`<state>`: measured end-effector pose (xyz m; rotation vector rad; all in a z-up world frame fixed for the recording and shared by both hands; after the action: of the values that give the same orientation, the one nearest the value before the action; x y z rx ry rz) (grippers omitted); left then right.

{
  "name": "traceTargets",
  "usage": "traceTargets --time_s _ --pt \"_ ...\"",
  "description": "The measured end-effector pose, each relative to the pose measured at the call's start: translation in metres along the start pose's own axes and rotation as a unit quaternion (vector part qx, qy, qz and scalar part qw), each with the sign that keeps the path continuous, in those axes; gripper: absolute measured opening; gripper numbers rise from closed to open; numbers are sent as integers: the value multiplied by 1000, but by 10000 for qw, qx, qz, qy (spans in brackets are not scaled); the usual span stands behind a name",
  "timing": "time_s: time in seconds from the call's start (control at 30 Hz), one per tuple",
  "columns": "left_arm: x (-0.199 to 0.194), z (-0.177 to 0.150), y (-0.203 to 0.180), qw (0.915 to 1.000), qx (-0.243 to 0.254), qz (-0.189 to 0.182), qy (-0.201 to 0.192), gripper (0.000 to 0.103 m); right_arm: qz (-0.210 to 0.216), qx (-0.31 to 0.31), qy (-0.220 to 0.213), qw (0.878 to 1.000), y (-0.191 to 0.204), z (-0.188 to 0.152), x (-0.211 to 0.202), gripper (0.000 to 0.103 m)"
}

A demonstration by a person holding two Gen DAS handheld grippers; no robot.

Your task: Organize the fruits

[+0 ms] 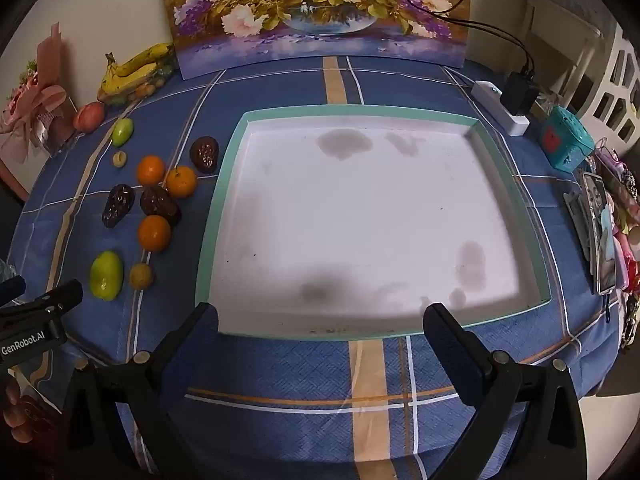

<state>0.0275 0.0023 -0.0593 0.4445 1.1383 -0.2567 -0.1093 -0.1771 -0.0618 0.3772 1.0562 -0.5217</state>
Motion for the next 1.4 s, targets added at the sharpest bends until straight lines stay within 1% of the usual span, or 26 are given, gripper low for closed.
traceTargets --time_s 0.17,0.2,0.33,1.4 --pt "3 2 0 10000 -5 35 -19 103 6 14 -29 10000 1 2 -2 102" --pt "-2 -1 -1 9999 -81 51 -42 103 6 20 -31 10000 2 2 1 102" --pt "0 4 -3 9999 -106 77 17 103 31 22 -23 10000 0 -1 0 102" --pt "-6 3 7 9995 -311 -22 -107 103 68 58 -36 10000 1 2 -4 102"
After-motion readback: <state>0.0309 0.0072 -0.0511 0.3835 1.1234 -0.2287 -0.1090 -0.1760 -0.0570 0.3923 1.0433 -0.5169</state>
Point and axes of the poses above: each gripper's, at about its wrist camera, not at the fingertips, and x roughly the way its jaws point, y to its left, z to its top, the point moved 6 cm from there along x, roughly the way its jaws point, and after that the axes turned 3 degrees about z, right-handed, at the moved point
